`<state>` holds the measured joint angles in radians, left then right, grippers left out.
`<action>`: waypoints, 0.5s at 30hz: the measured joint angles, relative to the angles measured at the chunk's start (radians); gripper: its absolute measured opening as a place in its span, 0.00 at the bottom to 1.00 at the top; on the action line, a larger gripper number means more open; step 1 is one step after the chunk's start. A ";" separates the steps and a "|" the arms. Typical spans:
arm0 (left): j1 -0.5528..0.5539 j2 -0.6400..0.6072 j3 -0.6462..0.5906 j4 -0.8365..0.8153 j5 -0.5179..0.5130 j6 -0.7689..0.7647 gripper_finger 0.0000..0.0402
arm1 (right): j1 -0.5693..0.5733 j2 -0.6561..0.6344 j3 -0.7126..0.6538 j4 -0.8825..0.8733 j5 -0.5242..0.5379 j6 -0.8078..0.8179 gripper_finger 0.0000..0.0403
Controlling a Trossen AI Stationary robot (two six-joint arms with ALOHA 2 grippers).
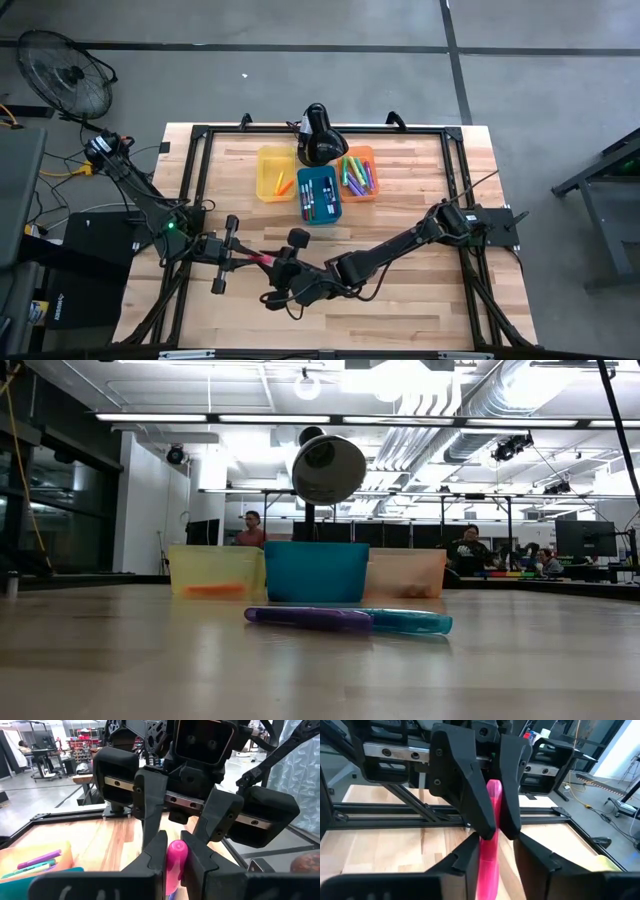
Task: Pick & Place Markers
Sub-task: Put the pink mini marker into the yellow bin
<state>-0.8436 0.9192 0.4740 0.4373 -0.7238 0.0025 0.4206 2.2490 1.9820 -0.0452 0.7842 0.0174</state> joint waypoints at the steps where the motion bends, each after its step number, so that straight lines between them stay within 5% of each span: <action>1: 0.000 0.000 0.000 -0.002 0.000 0.000 0.07 | 0.000 0.000 0.000 0.000 0.007 0.000 0.29; 15: -0.001 0.000 0.001 -0.027 -0.049 -0.002 0.07 | 0.054 0.000 -0.001 -0.027 0.198 0.010 0.49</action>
<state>-0.8448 0.9195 0.4747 0.4098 -0.7727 0.0003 0.4743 2.2488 1.9812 -0.0723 0.9820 0.0273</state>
